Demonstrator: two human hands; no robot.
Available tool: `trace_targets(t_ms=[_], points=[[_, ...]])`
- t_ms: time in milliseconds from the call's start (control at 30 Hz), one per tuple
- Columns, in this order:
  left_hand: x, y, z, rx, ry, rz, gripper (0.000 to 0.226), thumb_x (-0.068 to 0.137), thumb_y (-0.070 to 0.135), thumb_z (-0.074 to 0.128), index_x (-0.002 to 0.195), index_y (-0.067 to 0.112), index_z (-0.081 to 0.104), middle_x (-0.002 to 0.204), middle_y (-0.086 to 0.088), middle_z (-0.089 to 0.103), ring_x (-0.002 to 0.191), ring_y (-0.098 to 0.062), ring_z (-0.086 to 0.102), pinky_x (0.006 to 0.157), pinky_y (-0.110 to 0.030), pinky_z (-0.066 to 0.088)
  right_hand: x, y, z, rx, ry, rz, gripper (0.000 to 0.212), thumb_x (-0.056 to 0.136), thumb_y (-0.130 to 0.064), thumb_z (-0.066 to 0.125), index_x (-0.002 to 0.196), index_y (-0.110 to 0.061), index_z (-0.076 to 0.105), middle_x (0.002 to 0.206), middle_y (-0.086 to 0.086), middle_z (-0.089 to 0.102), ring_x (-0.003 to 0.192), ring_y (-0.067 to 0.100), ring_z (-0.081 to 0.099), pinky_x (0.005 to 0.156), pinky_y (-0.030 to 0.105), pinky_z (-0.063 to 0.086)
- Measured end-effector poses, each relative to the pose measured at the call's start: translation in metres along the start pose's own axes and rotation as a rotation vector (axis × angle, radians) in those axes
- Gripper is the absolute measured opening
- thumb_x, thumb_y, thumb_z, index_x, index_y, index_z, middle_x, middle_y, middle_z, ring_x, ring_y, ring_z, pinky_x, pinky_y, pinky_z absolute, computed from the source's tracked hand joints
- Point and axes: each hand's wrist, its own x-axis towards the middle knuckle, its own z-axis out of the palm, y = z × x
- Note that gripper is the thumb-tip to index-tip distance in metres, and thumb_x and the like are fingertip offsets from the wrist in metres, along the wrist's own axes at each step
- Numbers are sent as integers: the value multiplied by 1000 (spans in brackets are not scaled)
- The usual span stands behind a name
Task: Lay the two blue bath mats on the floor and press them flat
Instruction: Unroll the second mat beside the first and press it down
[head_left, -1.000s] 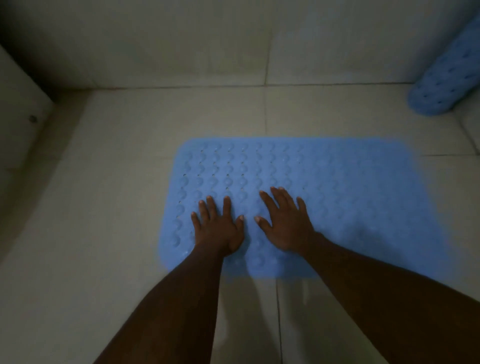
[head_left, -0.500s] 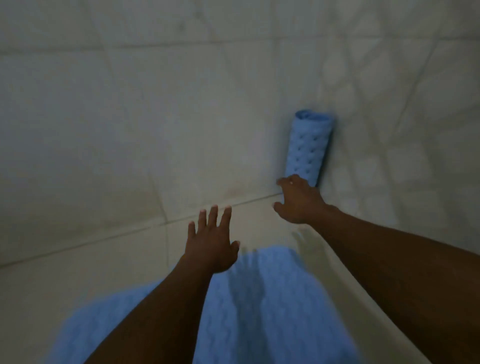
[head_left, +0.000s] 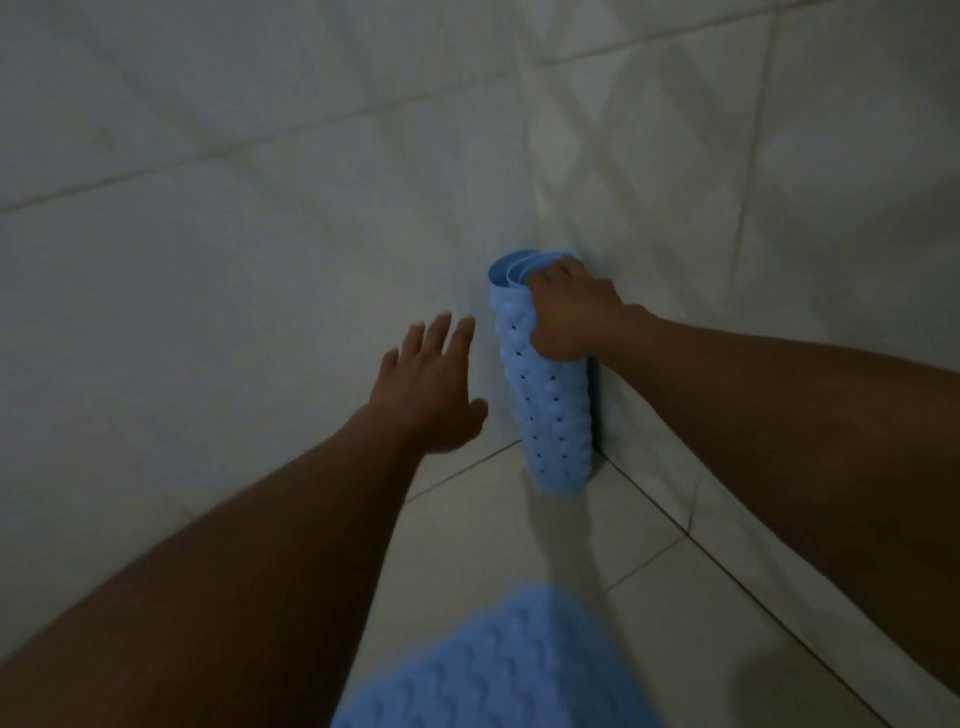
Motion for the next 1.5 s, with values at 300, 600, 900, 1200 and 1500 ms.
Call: trace_targets(t_ms=[300, 600, 900, 1200, 1500], points=[[-1, 2, 20, -94, 117, 66, 110, 89, 38, 73, 161, 23, -8, 172, -3, -2, 157, -28, 4, 125, -52, 22, -49, -10, 24, 198, 225, -361, 18, 96, -19, 57, 113, -14, 57, 122, 2, 55, 125, 18, 42, 99, 38, 48], [-66, -28, -6, -313, 364, 87, 68, 78, 59, 77, 126, 24, 45, 112, 5, 57, 95, -17, 55, 74, -34, 47, -93, -37, -5, 262, 398, -503, 27, 91, -21, 64, 113, -6, 64, 108, 9, 65, 108, 26, 54, 85, 39, 45], [-224, -167, 4, -110, 193, -358, 81, 71, 80, 64, 130, 27, 45, 91, -11, 72, 82, -34, 67, 63, -35, 42, -104, -245, 14, 145, 153, -872, 24, 95, -39, 54, 106, -18, 61, 95, 1, 65, 95, 24, 55, 89, 40, 36], [-399, -255, 15, -111, 31, -826, 65, 71, 85, 60, 94, 25, 57, 85, 0, 67, 80, -25, 65, 71, -39, 52, -160, -436, 50, 93, 81, -1182, 28, 97, -45, 48, 110, -24, 62, 104, -1, 69, 103, 23, 59, 93, 43, 30], [-404, -246, 59, -210, 274, -678, 14, 89, 30, 64, 93, 21, 54, 91, -9, 67, 87, -38, 64, 64, -35, 35, -183, -412, 46, 56, 191, -1002, 28, 96, -45, 51, 108, -21, 59, 104, 1, 68, 106, 26, 57, 94, 46, 33]])
